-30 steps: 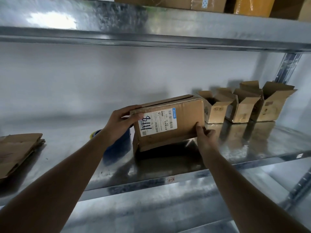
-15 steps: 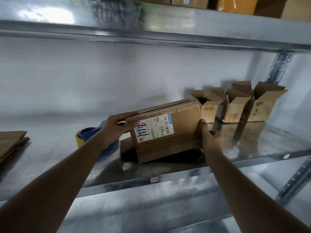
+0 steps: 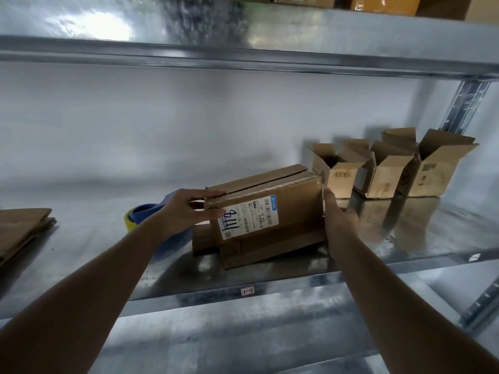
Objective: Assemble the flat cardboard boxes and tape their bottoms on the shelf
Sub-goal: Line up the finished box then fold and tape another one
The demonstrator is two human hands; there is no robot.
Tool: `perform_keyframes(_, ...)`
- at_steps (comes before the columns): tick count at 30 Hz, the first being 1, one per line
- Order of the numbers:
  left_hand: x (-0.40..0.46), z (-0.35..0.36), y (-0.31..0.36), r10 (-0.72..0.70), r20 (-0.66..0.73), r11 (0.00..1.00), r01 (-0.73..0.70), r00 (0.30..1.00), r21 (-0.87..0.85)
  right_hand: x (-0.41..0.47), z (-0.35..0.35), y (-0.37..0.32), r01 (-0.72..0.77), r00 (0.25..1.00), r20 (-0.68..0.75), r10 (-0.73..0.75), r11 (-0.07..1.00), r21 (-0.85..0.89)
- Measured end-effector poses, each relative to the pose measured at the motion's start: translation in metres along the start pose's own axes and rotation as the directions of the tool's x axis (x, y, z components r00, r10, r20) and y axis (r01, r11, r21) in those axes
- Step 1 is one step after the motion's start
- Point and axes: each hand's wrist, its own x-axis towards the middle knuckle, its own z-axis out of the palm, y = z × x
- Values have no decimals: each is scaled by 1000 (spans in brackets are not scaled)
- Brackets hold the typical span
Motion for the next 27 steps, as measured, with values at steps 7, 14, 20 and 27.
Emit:
perform_keyframes(7,5,4,8,-36,33,999,37,999,-39,-9,10,-15,74,996,-37,-87,961,-267)
perform_keyframes(14,4,4,12,-55,44,998,56,998,-22,-34,32,-21,557,828,244,-505,694,-455)
perform_keyframes(20,-1,-10,16,-74,116,997,76,990,-9,-28,27,1,377,923,228,-311,851,-364)
perform_keyframes(27,-4,-6,21,-72,91,994,64,993,89,-33,38,-2,382,923,145,-357,804,-456)
